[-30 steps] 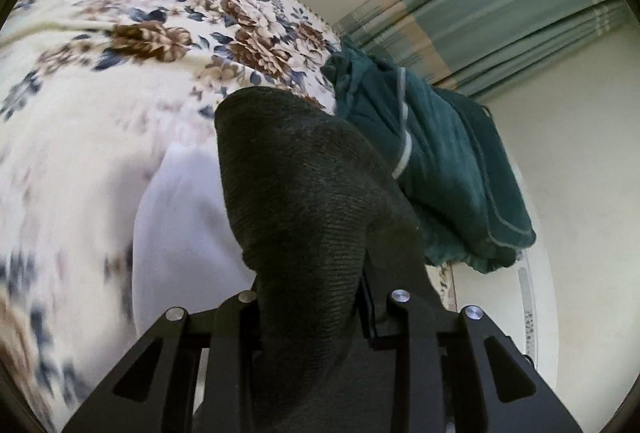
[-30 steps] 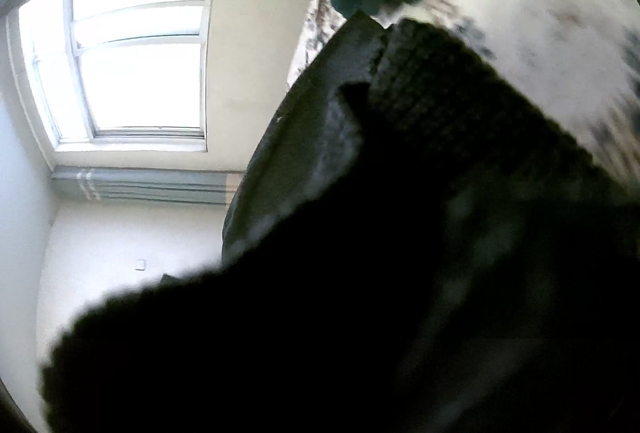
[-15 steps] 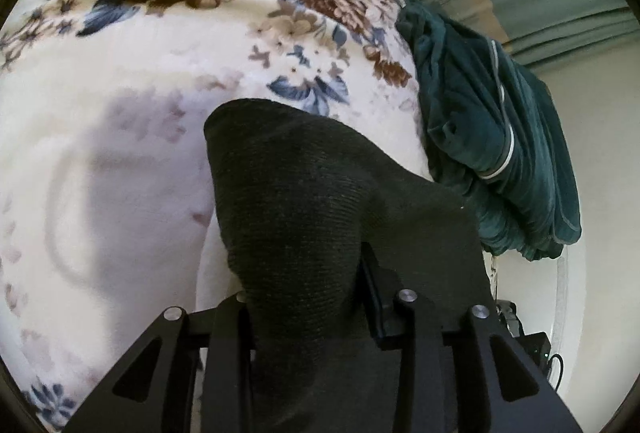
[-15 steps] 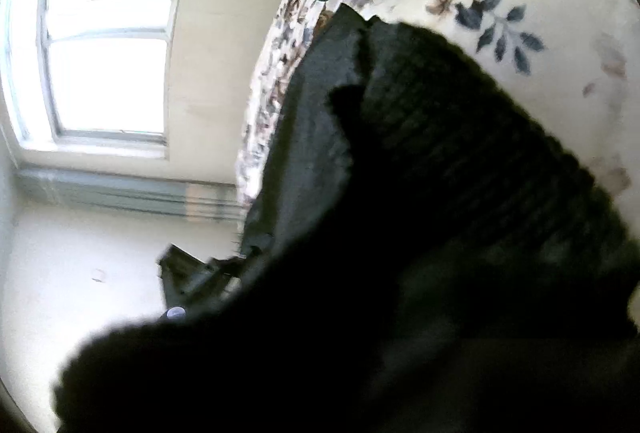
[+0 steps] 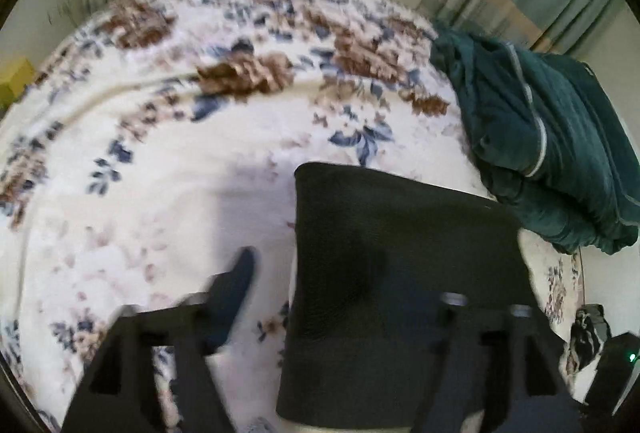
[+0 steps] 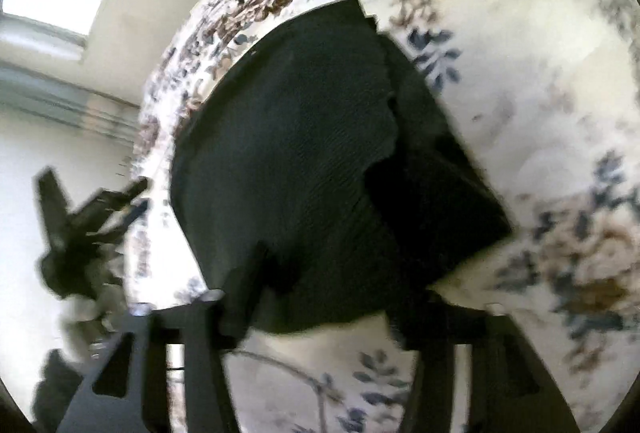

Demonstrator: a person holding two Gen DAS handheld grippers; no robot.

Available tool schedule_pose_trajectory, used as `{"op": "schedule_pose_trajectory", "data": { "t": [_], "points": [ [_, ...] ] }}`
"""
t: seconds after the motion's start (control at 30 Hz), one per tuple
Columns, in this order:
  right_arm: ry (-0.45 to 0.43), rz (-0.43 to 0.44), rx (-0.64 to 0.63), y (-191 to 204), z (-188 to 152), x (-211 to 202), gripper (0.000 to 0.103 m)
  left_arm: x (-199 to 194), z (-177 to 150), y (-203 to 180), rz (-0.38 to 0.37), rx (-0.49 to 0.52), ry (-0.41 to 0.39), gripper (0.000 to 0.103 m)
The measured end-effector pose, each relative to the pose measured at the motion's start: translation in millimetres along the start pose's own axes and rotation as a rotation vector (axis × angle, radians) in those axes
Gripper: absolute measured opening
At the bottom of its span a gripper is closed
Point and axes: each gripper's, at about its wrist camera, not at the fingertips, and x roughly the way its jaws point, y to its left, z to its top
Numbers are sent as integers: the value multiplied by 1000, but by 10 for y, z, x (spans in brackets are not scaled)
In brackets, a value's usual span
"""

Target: Fold small clothes

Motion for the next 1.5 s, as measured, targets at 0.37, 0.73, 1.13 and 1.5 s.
{"op": "schedule_pose_trajectory", "data": {
  "t": [0.37,0.73,1.13,1.5],
  "points": [
    [-144,-517,-360,617,-543,-1380,103,-1028,-707,-635,173,79,-72,103],
    [-269,-544,-483,1138,-1271,-3125,103,-2665,-1272,-1232,232,118,-185,103],
    [-465,-484,-532,1602,-2304,-5357,103,-4380,-1846,-1658,213,147,-307,103],
    [-585,-421,-583,1802,-3166,-6676,103,-5330,-2293,-1884,197,160,-422,103]
  ]
}}
